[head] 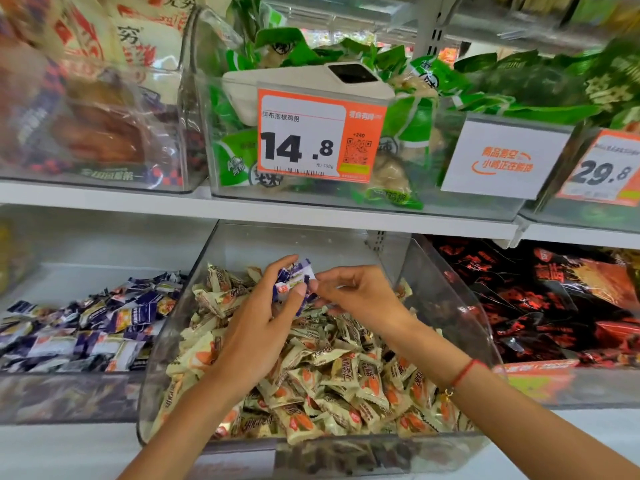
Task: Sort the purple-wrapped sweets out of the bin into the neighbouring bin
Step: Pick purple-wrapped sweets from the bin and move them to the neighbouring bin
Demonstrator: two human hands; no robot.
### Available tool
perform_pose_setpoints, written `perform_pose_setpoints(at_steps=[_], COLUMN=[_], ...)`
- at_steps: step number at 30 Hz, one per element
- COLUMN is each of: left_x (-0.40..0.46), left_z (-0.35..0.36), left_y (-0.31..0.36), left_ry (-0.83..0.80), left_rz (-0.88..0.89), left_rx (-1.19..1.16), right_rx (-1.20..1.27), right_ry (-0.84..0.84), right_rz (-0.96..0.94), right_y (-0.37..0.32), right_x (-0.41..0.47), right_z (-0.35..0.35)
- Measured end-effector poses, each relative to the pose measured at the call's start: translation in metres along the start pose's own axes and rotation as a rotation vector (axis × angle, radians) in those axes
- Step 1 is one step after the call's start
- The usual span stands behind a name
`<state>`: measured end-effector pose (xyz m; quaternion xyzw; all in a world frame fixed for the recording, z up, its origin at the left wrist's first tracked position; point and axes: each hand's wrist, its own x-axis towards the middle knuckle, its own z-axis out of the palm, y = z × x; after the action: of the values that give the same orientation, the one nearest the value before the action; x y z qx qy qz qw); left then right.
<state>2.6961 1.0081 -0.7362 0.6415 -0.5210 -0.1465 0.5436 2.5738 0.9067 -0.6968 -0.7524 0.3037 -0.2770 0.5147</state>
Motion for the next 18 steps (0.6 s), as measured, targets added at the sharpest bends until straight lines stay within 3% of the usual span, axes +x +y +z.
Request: perform_pose_setpoints(at_steps=[7,11,15,18], left_x=[0.001,0.001,0.002,0.002], left_z=[-0.002,-0.002,-0.002,-0.002], left_y=[0.005,0.007,0.007,0.006], left_ry=[0.048,0.072,0.09,0.099], left_rz=[0.037,0.057,0.051,0.048], left_rx=[-0.053,-0.004,-0.011,-0.023], right_rx=[-0.063,-0.118,-0.518,-0.889], right_ry=[-0.102,-0.242,-0.058,-0.184], right_rz=[-0.173,-0.09,-0.087,-0.077], right_y=[-0.002,-0.01,0.011,0.034], right_x=[-0.004,0.009,0.059,0.086], right_z=[-0.014,-0.029,-0.055,-0.049])
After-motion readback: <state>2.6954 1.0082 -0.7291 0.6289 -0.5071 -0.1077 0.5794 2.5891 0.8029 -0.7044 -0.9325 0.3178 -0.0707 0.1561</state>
